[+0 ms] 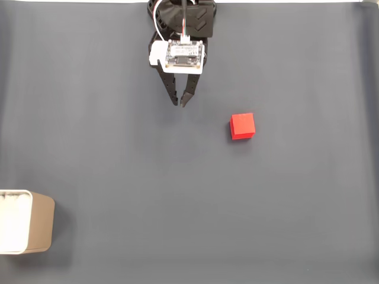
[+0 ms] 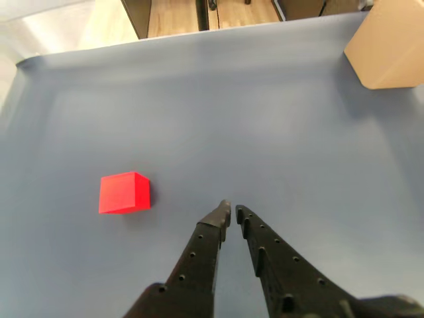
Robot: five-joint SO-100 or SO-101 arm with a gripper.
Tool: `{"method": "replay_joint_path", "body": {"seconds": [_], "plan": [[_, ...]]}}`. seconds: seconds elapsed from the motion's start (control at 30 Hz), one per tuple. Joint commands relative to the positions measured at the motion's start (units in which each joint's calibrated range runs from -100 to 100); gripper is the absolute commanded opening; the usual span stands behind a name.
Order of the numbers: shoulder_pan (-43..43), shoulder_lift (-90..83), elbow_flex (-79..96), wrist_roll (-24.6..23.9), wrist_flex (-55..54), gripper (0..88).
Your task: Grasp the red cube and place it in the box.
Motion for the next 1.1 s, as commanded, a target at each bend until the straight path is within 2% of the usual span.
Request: {"method": "replay_joint_path", "body": {"seconds": [0.0,0.4,0.83,1.07], "plan": [[-1.3,3.7,-8.1,0.3,-0.7,0.0],[-9.9,17.9,-28.7,-1.9,10.4,1.3],[-18.1,25.3,-37.7,-3.3,17.2,5.3],[-21.1,30.1,-41.5,-4.4,18.4,12.7]]}}
